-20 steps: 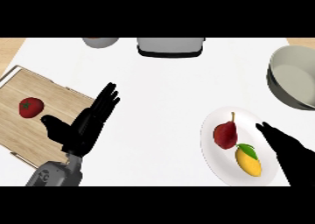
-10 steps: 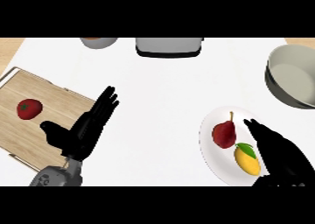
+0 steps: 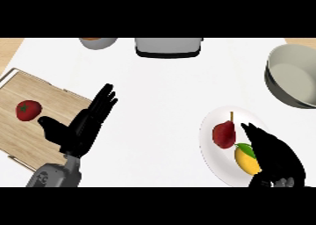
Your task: Pick the lemon from the plate and place it in the bowl
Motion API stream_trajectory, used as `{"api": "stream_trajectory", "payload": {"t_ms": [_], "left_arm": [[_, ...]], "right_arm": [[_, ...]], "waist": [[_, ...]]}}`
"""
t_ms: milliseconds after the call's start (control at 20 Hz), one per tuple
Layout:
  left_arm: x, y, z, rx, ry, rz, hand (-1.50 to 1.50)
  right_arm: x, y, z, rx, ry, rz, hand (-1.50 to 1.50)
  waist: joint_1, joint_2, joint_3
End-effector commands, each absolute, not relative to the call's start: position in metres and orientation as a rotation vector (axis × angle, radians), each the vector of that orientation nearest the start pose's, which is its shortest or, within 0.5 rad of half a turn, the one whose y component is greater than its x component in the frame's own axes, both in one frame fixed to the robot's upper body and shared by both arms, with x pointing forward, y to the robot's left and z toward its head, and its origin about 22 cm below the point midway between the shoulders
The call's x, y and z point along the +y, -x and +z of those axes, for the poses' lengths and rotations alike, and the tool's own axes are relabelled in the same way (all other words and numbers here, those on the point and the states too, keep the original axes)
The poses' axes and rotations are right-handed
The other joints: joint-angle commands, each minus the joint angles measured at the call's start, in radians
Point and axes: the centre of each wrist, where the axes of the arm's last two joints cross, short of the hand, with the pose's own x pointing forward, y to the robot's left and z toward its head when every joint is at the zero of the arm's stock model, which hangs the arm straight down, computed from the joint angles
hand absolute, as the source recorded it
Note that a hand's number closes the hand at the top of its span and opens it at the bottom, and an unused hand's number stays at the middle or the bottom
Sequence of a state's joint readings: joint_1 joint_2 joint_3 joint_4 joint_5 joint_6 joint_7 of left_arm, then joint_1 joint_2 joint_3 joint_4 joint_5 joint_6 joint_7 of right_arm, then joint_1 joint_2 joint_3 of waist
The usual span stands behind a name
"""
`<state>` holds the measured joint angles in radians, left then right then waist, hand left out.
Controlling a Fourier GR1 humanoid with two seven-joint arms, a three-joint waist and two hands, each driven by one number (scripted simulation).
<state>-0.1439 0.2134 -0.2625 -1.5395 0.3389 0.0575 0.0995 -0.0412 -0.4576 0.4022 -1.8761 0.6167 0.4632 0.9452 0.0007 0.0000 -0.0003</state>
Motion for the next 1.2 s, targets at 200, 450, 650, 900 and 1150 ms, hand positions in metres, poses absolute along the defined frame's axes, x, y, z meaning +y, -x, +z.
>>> {"api": "stream_trajectory", "payload": {"t_ms": [200,450,650,900,1150], "left_arm": [[0.190,-0.253,0.033,-1.478,0.274,-0.128,0.00],[0.198,-0.264,0.034,-1.472,0.295,-0.142,0.00],[0.213,-0.274,0.042,-1.494,0.257,-0.115,0.00],[0.195,-0.272,0.030,-1.477,0.292,-0.126,0.00],[0.200,-0.263,0.035,-1.487,0.265,-0.136,0.00]], "right_arm": [[-0.206,-0.226,0.044,-0.592,0.849,1.148,-1.50],[-0.198,-0.225,0.041,-0.605,0.860,1.113,-1.50],[-0.219,-0.235,0.017,-0.630,0.870,1.102,-1.50],[-0.216,-0.230,0.020,-0.613,0.877,1.109,-1.50],[-0.217,-0.234,0.036,-0.630,0.871,1.081,-1.50]], "waist": [[0.001,0.000,0.000],[-0.001,0.000,0.000],[0.000,0.000,0.000],[-0.002,0.000,0.000],[-0.001,-0.001,0.000]]}}
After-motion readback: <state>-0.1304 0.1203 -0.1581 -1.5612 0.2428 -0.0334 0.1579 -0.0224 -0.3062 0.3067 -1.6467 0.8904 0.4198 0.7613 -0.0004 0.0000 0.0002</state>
